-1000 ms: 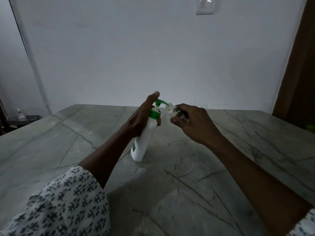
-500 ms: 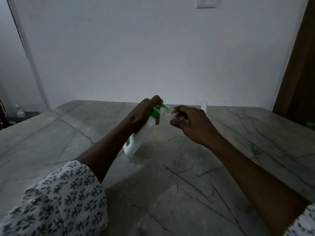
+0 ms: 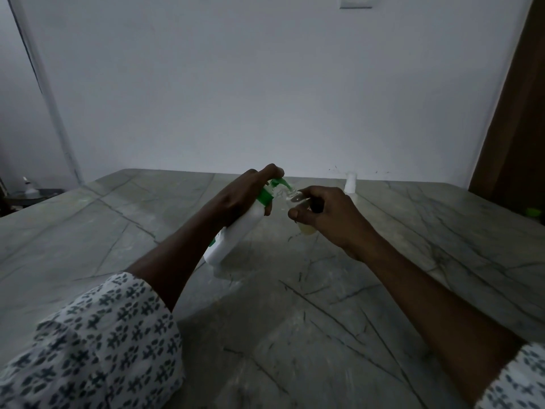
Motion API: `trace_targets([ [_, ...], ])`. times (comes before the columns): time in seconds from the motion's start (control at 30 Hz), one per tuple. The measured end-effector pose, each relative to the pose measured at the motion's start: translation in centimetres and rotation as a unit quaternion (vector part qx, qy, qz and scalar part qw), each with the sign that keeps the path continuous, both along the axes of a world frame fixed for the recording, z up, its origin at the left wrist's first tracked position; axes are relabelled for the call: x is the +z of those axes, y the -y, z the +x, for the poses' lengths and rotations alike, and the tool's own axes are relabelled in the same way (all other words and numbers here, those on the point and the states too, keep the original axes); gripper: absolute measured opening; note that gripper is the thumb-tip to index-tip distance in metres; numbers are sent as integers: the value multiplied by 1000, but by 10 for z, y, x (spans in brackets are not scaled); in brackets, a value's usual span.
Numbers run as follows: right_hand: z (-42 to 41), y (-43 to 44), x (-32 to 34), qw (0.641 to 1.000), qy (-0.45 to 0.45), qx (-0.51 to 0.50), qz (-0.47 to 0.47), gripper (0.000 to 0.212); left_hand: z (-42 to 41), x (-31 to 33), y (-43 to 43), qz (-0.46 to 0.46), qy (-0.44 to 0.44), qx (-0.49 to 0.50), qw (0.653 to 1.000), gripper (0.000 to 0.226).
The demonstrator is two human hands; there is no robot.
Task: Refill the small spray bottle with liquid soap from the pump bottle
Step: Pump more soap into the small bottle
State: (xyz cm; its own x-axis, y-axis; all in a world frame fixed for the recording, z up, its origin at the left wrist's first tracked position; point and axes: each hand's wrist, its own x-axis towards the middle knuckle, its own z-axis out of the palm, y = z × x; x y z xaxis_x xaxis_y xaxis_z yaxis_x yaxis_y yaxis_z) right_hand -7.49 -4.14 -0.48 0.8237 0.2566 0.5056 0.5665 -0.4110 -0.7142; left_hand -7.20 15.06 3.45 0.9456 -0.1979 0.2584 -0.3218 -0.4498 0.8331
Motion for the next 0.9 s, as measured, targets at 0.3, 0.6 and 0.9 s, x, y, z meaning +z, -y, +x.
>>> trace_targets([
  [0.3, 2, 0, -7, 996, -66, 35, 42, 29, 4, -4, 3, 51, 23, 28, 998, 61],
  [0.6, 2, -1, -7, 988, -108, 70, 88, 26, 3, -4, 1, 26, 11, 16, 999, 56],
  [0.9, 2, -1, -7, 990, -96, 71, 70, 30, 6, -5, 1, 8, 35, 4, 999, 49],
])
